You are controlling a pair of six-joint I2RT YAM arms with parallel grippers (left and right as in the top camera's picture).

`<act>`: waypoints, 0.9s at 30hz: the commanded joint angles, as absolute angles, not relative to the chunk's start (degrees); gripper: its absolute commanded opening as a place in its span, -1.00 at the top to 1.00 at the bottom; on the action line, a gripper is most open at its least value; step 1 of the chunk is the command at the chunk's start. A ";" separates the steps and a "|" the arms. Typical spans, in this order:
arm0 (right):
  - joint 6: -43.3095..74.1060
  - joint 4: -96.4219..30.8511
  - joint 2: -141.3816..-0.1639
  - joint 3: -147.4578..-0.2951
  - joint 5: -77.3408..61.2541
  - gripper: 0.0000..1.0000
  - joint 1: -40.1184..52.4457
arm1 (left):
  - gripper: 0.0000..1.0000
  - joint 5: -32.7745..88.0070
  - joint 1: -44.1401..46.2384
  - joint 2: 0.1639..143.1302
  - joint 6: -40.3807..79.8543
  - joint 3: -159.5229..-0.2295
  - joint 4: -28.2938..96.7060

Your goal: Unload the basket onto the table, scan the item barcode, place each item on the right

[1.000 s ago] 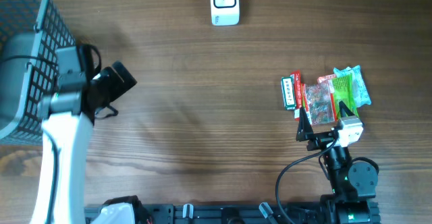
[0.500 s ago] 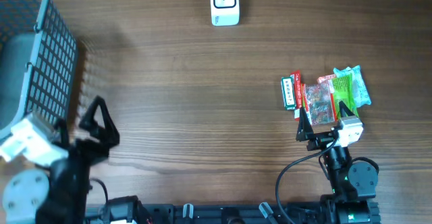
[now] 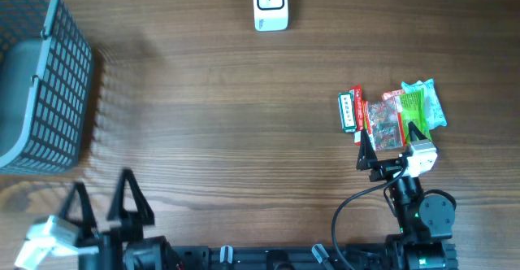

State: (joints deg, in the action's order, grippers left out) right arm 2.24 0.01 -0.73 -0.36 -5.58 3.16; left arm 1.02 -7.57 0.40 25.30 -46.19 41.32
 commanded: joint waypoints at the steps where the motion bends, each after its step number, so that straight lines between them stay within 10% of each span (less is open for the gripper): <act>1: 1.50 0.32 -0.21 -0.30 -6.04 -1.00 3.03 | -1.00 4.12 -7.35 0.25 24.40 -36.05 18.13; 8: 1.52 0.34 -0.21 -0.30 -6.07 -0.99 3.03 | -1.00 7.01 -7.35 0.25 24.43 -11.38 -25.41; 27: 1.50 0.34 -0.21 -0.30 -6.07 -0.99 3.03 | -1.00 8.54 -5.74 0.21 4.01 -0.32 3.88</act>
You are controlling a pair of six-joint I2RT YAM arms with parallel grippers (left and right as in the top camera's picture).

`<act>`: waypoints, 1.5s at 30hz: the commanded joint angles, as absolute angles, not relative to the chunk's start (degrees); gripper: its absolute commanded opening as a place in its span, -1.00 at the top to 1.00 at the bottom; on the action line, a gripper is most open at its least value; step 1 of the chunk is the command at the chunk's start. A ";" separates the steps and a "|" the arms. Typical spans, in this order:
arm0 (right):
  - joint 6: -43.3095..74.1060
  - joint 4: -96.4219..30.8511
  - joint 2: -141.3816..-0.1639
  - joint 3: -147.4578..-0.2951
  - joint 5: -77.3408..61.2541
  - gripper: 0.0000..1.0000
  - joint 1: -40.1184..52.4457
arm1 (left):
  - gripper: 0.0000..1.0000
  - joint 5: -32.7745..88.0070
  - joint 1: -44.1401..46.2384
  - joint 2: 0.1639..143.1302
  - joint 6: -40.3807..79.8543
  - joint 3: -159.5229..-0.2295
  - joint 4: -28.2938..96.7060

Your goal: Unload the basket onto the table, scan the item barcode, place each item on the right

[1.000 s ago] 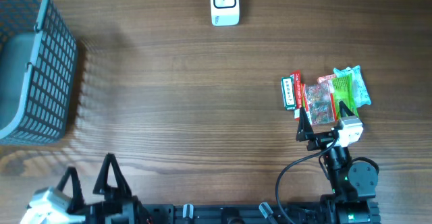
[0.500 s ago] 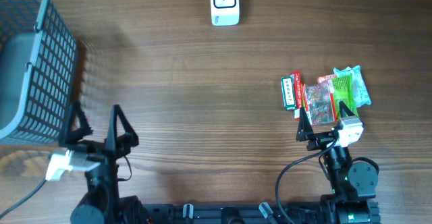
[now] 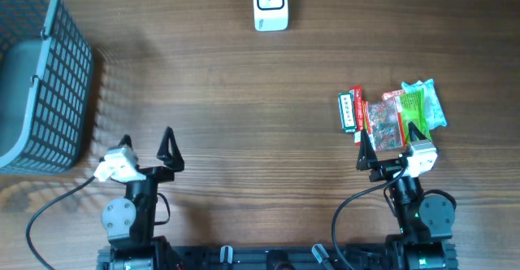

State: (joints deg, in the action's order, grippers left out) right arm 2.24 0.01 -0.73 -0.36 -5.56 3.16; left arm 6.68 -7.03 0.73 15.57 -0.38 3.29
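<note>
A small pile of snack packets lies at the right of the table in the overhead view: a green and red packet (image 3: 348, 111), a red see-through packet (image 3: 382, 119) and a green and blue packet (image 3: 424, 103). My right gripper (image 3: 388, 134) is open over the near end of the red packet, one finger on each side of it. The white barcode scanner (image 3: 270, 4) stands at the far edge, in the middle. My left gripper (image 3: 146, 138) is open over bare wood at the near left, with nothing between its fingers.
A grey mesh basket (image 3: 49, 83) fills the far left corner. The arm bases and their cables sit along the near edge. Bare wooden table (image 3: 244, 99) stretches between the scanner, the basket and the packets.
My left arm has come forward from the near left corner and now stands further into the table, its gripper still open. The right gripper and the packets have not moved.
</note>
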 commanded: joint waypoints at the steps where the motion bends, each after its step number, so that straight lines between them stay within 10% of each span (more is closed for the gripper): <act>1: 1.50 0.34 -0.21 -0.30 -6.04 -0.99 3.03 | -1.00 8.51 -5.34 0.21 0.51 -0.32 3.90; 45: 1.52 0.34 -0.27 -0.30 -6.04 -0.99 3.03 | -1.00 7.86 -5.30 0.27 -3.64 -0.32 3.77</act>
